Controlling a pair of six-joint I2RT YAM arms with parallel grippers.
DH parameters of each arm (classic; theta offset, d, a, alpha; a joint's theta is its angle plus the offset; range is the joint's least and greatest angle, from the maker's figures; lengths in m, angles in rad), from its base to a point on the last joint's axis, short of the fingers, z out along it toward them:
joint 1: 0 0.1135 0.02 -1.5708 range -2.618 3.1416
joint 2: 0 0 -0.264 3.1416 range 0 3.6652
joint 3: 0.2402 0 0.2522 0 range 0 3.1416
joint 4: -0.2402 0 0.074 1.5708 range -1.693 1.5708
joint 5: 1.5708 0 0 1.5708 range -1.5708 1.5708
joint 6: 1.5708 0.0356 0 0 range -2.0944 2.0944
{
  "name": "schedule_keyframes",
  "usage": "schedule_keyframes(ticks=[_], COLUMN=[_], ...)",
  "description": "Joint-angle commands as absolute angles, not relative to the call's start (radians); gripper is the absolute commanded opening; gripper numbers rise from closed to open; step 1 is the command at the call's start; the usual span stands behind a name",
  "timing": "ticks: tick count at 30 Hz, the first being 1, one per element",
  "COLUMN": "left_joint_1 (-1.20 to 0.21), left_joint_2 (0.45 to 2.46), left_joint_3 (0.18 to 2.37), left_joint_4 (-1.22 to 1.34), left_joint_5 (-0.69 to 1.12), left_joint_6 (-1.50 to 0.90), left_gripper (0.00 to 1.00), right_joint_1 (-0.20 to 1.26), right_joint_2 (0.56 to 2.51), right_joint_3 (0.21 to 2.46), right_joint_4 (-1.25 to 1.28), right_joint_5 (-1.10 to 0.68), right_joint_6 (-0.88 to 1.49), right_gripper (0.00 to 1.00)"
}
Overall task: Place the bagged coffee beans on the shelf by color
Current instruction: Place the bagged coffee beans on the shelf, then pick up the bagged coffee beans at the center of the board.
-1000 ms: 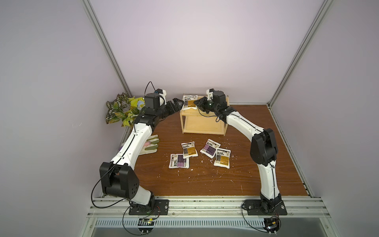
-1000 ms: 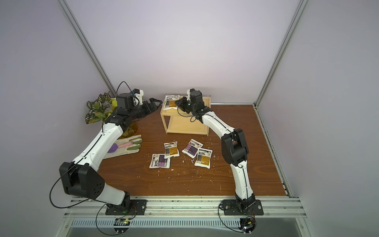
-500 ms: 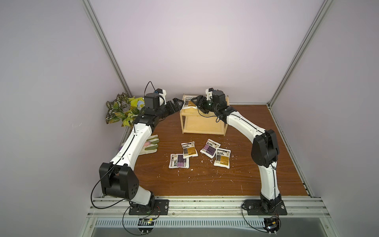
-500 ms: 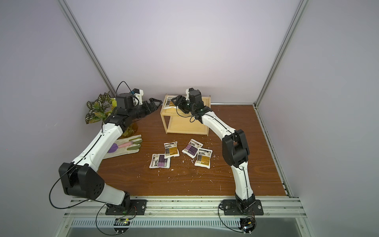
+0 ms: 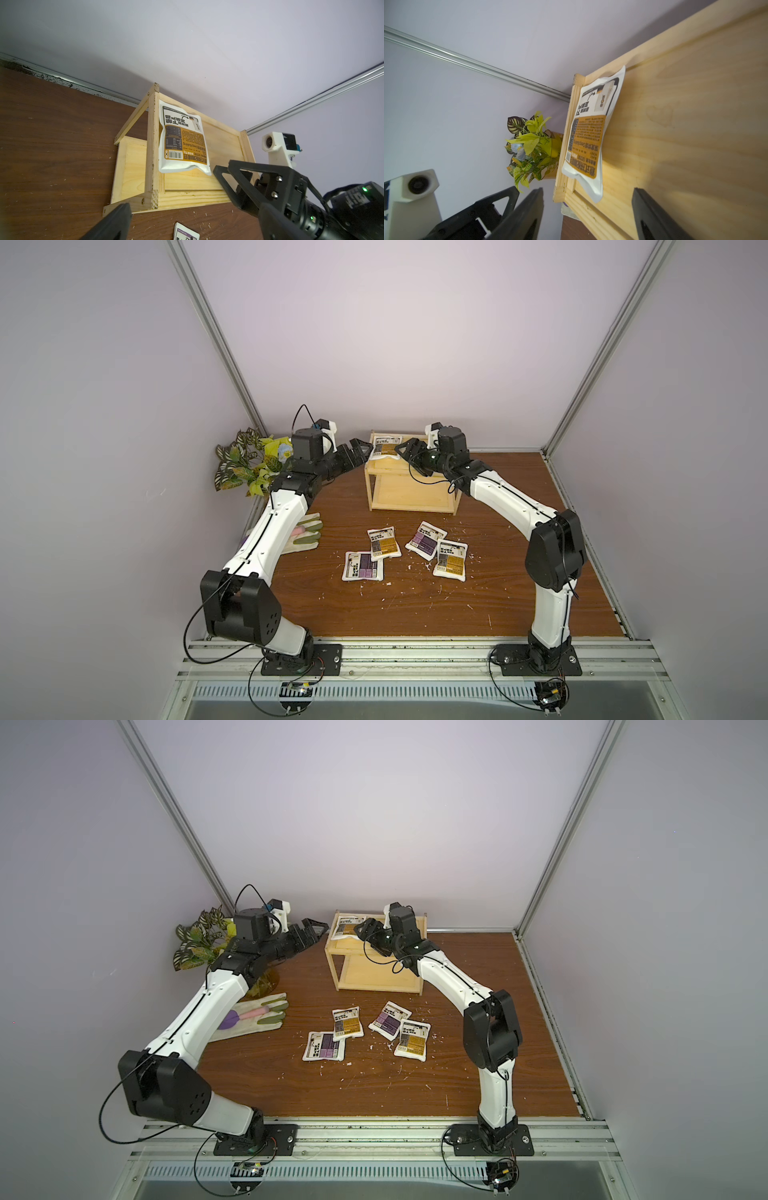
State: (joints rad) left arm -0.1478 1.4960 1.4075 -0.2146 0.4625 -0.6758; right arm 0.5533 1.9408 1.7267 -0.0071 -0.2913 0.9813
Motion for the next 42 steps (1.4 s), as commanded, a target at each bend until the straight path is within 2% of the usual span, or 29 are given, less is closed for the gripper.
schedule_keyframes(ticks=[1,8,13,23,28,36,42], left_joint_1=[-0.134,-0.163,-0.270,-0.468,-0.584,-0.694,-0.704], left_joint_2=[1.460,1.400,1.346,1.214,1.170,1.165,1.204], left_joint_3=[1.404,1.347,1.277,1.093,0.984,0.845,0.795], left_joint_4=[-0.229,-0.264,-0.295,-0.261,-0.217,-0.114,-0.032], left_joint_5=[0.463,0.461,0.407,0.322,0.277,0.225,0.264], left_joint_6=[-0.645,-0.609,-0.578,-0.591,-0.611,-0.664,-0.683], left_gripper=[1.00,1.00,1.00,0.99,1.00,0.99,0.99], right_joint_1=[0.561,0.575,0.576,0.549,0.455,0.294,0.264], right_joint_2=[1.843,1.673,1.511,1.126,0.983,0.926,0.972], right_joint_3=[1.704,1.577,1.422,0.913,0.670,0.437,0.336], right_joint_4=[0.030,0.016,-0.017,-0.043,-0.027,-0.032,0.021], right_joint_5=[-0.283,-0.312,-0.342,-0.346,-0.353,-0.406,-0.437], right_joint_6=[0.952,0.890,0.837,0.805,0.849,0.827,0.802], right_gripper=[0.74,0.74,0.74,0.75,0.75,0.73,0.70])
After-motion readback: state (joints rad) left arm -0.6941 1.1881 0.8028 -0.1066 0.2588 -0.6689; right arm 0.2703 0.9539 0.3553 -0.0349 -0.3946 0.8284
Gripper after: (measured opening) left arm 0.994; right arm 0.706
